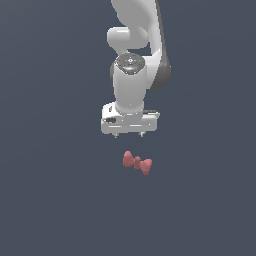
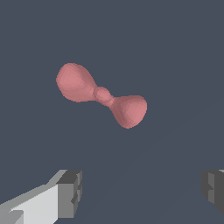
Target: Pick up the object and move it to a goal position.
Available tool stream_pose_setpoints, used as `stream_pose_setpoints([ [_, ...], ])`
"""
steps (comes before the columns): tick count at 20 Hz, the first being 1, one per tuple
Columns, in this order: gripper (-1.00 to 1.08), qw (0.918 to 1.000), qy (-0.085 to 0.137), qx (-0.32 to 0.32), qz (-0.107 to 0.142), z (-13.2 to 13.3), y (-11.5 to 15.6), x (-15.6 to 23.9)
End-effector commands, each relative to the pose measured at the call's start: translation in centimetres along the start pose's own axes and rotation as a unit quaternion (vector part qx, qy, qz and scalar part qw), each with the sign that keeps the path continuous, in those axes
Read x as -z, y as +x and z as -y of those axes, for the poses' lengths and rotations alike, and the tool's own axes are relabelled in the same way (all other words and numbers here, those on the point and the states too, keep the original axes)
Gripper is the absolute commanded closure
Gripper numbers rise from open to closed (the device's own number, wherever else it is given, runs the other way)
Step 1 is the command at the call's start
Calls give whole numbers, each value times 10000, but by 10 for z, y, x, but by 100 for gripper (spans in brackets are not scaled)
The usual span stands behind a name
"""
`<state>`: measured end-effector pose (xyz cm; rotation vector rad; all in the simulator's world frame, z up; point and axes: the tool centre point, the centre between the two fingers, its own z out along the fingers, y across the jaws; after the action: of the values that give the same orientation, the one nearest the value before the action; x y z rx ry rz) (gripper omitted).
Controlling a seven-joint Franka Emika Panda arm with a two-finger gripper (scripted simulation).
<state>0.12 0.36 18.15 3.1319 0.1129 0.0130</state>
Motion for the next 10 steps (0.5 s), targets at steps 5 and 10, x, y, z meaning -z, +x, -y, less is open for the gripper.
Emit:
stream_pose_setpoints([
  [5,-92,10000,23,93,-20,7,2,2],
  [10,-92,9995,88,304,-76,27,8,7],
])
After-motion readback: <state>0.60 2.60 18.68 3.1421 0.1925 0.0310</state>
